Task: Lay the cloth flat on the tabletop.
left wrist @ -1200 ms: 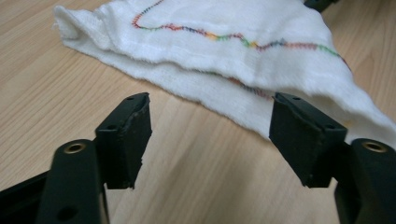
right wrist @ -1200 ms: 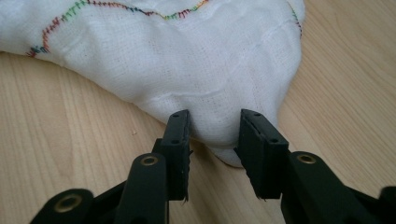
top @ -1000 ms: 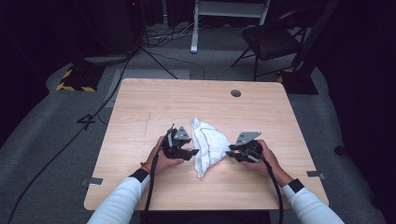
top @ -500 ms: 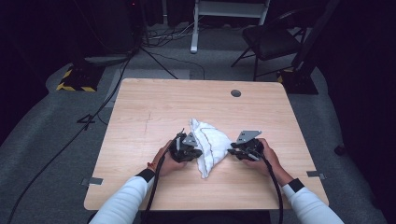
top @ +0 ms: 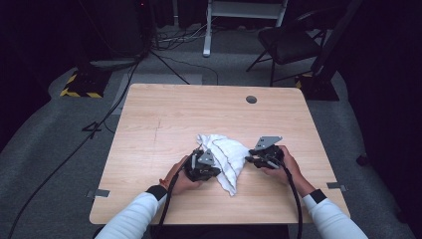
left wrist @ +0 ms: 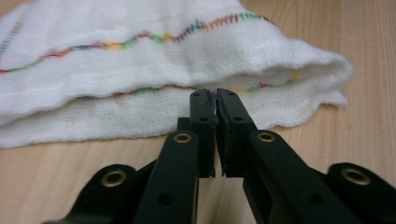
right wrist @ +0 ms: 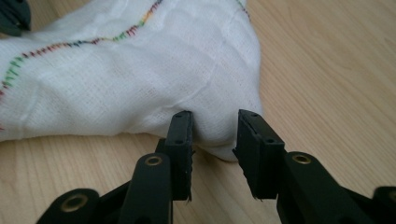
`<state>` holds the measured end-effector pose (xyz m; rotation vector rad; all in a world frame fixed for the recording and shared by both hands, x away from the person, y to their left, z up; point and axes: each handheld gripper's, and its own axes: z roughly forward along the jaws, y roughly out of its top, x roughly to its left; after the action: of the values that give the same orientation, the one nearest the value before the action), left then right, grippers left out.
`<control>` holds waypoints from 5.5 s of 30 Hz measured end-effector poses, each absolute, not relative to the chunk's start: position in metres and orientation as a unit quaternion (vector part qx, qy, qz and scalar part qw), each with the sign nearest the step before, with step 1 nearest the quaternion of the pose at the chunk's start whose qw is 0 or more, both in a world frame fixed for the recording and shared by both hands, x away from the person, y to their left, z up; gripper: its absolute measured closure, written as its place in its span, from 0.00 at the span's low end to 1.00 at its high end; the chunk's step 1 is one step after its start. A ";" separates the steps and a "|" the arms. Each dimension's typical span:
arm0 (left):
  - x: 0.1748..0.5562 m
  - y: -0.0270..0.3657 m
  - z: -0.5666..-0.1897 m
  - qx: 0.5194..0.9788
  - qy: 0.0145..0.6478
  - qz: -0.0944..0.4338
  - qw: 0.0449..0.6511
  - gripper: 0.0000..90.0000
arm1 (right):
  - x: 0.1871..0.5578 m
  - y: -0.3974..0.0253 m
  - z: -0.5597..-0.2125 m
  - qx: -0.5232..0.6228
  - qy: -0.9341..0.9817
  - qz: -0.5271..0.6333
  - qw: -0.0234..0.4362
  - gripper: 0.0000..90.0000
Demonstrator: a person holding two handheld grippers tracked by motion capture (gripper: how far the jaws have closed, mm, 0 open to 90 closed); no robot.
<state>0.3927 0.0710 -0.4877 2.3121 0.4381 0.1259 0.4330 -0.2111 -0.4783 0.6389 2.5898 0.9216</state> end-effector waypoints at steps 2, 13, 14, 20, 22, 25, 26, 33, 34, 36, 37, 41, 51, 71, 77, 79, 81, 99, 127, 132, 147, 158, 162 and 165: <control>0.397 0.081 -0.482 0.904 0.186 0.065 0.380 0.88 | 0.433 -0.210 -0.474 0.225 0.903 0.329 0.163 0.71; 0.434 0.119 -0.478 0.874 0.271 0.129 0.382 0.62 | 0.440 -0.178 -0.442 0.214 0.879 0.389 0.175 0.63; 0.439 0.119 -0.478 0.870 0.280 0.127 0.384 0.59 | 0.441 -0.173 -0.440 0.213 0.877 0.394 0.174 0.63; 0.465 0.124 -0.479 0.857 0.313 0.144 0.384 0.46 | 0.447 -0.139 -0.440 0.191 0.888 0.383 0.170 0.59; 0.476 0.125 -0.482 0.857 0.318 0.150 0.377 0.43 | 0.454 -0.121 -0.441 0.181 0.894 0.378 0.161 0.55; 0.486 0.123 -0.488 0.856 0.330 0.141 0.373 0.39 | 0.463 -0.108 -0.442 0.182 0.897 0.370 0.157 0.54; 0.486 0.123 -0.488 0.856 0.330 0.141 0.373 0.40 | 0.463 -0.108 -0.442 0.182 0.897 0.370 0.157 0.54; 0.498 0.118 -0.497 0.868 0.315 0.117 0.365 0.58 | 0.484 -0.086 -0.451 0.180 0.907 0.355 0.138 0.52; 0.498 0.118 -0.497 0.869 0.310 0.114 0.367 0.62 | 0.486 -0.085 -0.453 0.177 0.908 0.353 0.138 0.52; 0.498 0.118 -0.498 0.870 0.306 0.111 0.369 0.65 | 0.489 -0.083 -0.454 0.177 0.910 0.349 0.136 0.53; 0.499 0.117 -0.498 0.871 0.304 0.104 0.372 0.72 | 0.494 -0.081 -0.460 0.182 0.912 0.343 0.131 0.57; 0.499 0.118 -0.498 0.873 0.299 0.101 0.372 0.82 | 0.498 -0.076 -0.469 0.169 0.924 0.316 0.130 0.70; 0.495 0.119 -0.491 0.875 0.293 0.116 0.366 0.94 | 0.493 -0.084 -0.472 0.157 0.925 0.316 0.139 1.00; 0.475 0.126 -0.472 0.878 0.266 0.133 0.375 0.95 | 0.475 -0.140 -0.449 0.186 0.896 0.362 0.174 1.00; 0.462 0.122 -0.465 0.883 0.248 0.132 0.375 0.95 | 0.469 -0.130 -0.447 0.175 0.895 0.374 0.169 0.89; 0.458 0.121 -0.463 0.884 0.242 0.130 0.378 0.96 | 0.464 -0.117 -0.447 0.158 0.899 0.370 0.173 0.74; 0.453 0.119 -0.462 0.885 0.236 0.129 0.381 0.96 | 0.463 -0.109 -0.448 0.150 0.901 0.369 0.171 0.70; 0.440 0.104 -0.467 0.901 0.199 0.112 0.368 0.96 | 0.479 -0.093 -0.472 0.150 0.915 0.339 0.157 0.83; 0.439 0.145 -0.422 0.838 0.262 0.184 0.441 0.96 | 0.449 -0.234 -0.391 0.225 0.834 0.446 0.235 0.95; 0.435 0.158 -0.412 0.824 0.272 0.194 0.458 0.96 | 0.445 -0.252 -0.385 0.236 0.825 0.448 0.250 0.95; 0.415 0.204 -0.426 0.833 0.307 0.184 0.422 0.96 | 0.444 -0.293 -0.407 0.289 0.827 0.415 0.245 0.96; 0.432 0.203 -0.463 0.860 0.328 0.162 0.357 0.96 | 0.459 -0.297 -0.443 0.314 0.843 0.368 0.234 0.96; 0.434 0.207 -0.469 0.862 0.335 0.157 0.346 0.96 | 0.463 -0.299 -0.452 0.326 0.846 0.357 0.227 0.96; 0.433 0.206 -0.470 0.868 0.329 0.157 0.338 0.96 | 0.464 -0.300 -0.457 0.328 0.850 0.346 0.226 0.96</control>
<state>0.4328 0.2061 -0.4704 2.2611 0.8573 0.4095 0.4645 -0.3004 -0.4568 0.9046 2.3421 0.9533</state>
